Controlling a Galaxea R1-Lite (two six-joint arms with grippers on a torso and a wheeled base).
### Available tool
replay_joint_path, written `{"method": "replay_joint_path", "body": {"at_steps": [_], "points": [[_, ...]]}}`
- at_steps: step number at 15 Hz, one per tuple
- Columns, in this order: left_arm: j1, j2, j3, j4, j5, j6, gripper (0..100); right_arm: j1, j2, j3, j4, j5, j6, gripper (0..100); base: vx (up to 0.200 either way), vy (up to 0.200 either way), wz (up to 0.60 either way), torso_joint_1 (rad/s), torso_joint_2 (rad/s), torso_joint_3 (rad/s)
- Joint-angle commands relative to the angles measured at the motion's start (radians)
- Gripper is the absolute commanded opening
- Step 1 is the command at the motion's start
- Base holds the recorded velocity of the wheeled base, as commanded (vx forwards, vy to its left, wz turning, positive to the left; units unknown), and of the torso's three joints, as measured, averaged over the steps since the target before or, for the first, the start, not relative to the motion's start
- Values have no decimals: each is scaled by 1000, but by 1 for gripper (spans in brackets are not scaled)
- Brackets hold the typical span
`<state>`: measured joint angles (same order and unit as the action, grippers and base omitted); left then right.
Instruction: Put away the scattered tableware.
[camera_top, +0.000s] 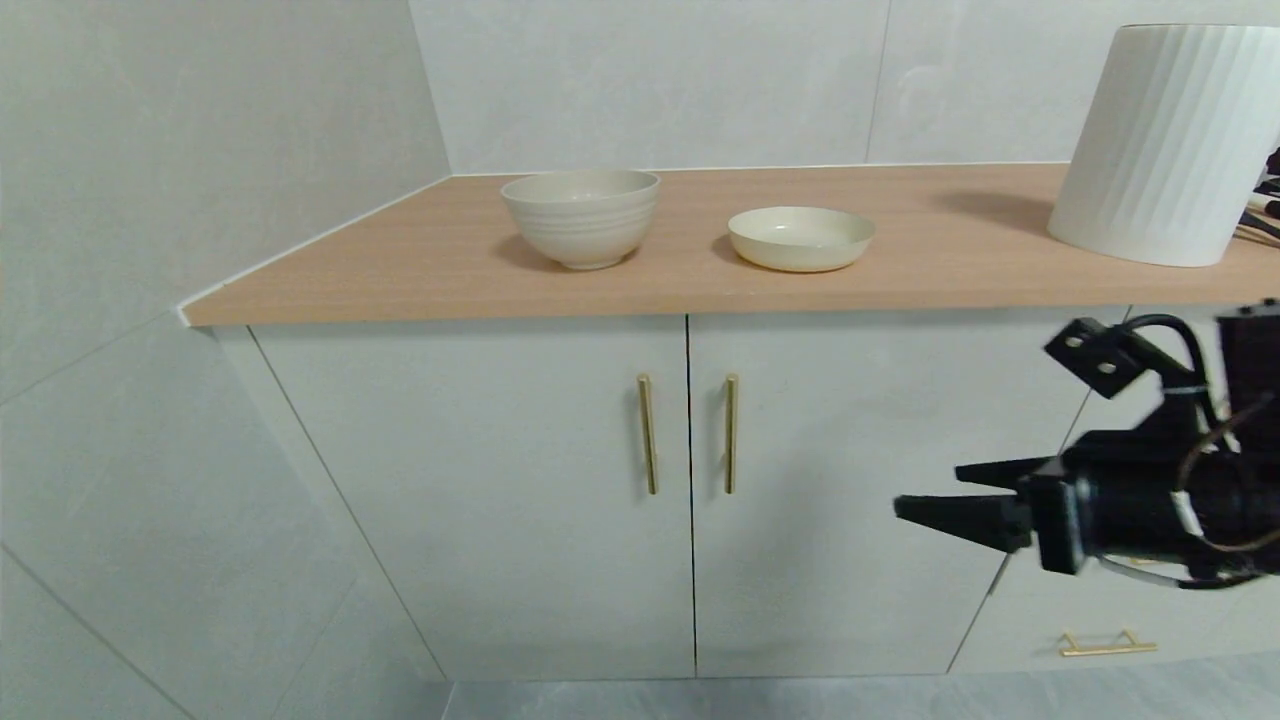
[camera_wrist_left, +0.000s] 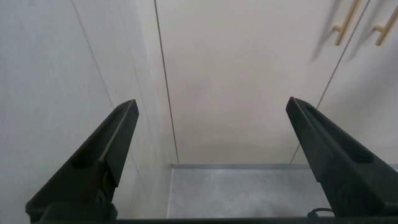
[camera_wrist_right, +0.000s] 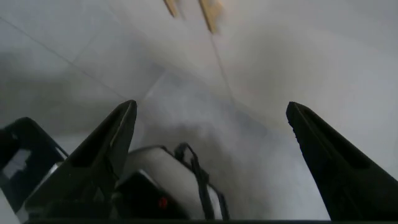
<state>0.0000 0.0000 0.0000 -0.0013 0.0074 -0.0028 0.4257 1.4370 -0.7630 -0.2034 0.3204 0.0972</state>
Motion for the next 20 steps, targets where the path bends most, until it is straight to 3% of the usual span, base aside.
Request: {"method": "replay_joint_path", "body": {"at_steps": [1,5,9,17,20], "points": [[0,0,0,0,0,0,100,79,272,-183,-39,6,4,100,0,0,0,0,0,0],[0,0,0,0,0,0,100,148,375,-306,-60,0,42,100,0,0,0,0,0,0],[0,0,0,0,0,0,100,177,448,-306,-226,-103,52,100,0,0,0,0,0,0],[0,0,0,0,0,0,100,199,576,-306,-461,-164,104,100,0,0,0,0,0,0],[0,0,0,0,0,0,100,205,608,-322,-473,-161,134,100,0,0,0,0,0,0]]}}
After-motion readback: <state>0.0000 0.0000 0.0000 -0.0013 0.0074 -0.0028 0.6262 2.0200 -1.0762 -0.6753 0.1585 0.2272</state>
